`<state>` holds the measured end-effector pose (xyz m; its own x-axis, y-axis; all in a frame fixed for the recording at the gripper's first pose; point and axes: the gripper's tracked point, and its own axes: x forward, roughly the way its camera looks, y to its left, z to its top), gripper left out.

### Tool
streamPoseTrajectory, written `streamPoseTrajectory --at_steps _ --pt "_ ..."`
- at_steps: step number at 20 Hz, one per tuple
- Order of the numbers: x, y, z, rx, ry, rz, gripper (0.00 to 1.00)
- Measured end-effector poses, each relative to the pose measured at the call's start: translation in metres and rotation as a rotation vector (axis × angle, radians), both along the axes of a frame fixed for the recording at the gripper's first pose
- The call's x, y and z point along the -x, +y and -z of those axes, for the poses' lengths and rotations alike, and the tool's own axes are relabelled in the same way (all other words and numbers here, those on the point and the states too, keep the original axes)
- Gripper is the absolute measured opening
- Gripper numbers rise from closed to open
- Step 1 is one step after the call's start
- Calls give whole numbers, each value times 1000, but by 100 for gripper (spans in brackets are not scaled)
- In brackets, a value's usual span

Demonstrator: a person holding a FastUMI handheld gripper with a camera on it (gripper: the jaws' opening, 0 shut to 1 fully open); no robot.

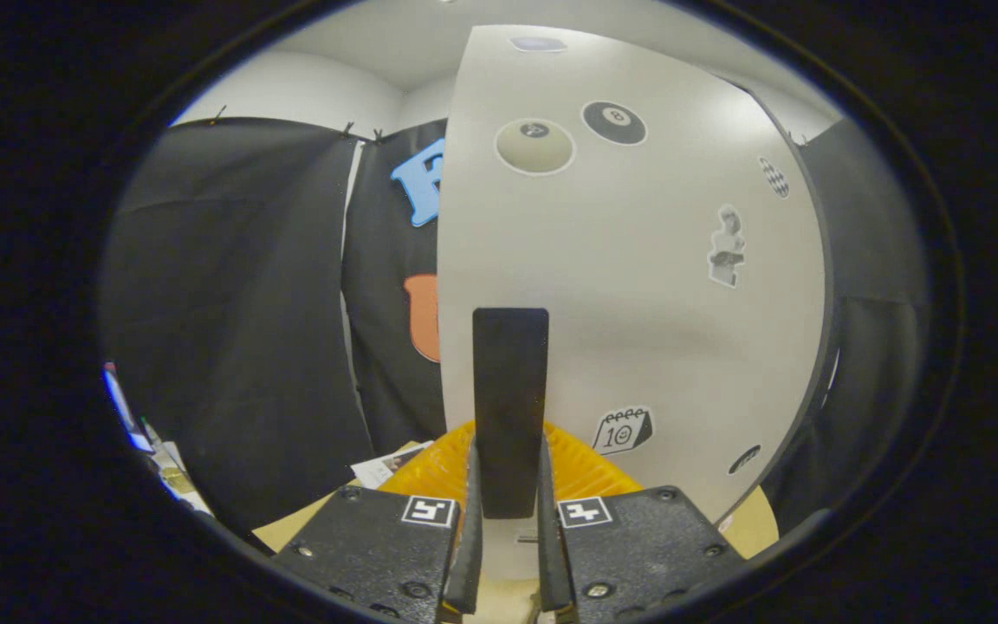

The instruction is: Open the shoe cabinet door, grab the shoes and put them into the shoe cabinet, then close the shoe cabinet door.

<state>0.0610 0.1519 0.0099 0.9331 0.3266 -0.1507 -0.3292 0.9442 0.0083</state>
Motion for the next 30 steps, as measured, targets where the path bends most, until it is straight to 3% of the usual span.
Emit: streamPoseTrajectory --at_steps 8,15,25,30 --pt "55 -39 -1 -8 -27 -93 30" --pt "87 -68 0 -16 -54 -122 30" --pt "126 -121 -1 -44 -65 -116 29" --pt "152 -166 -4 -9 -84 -46 29"
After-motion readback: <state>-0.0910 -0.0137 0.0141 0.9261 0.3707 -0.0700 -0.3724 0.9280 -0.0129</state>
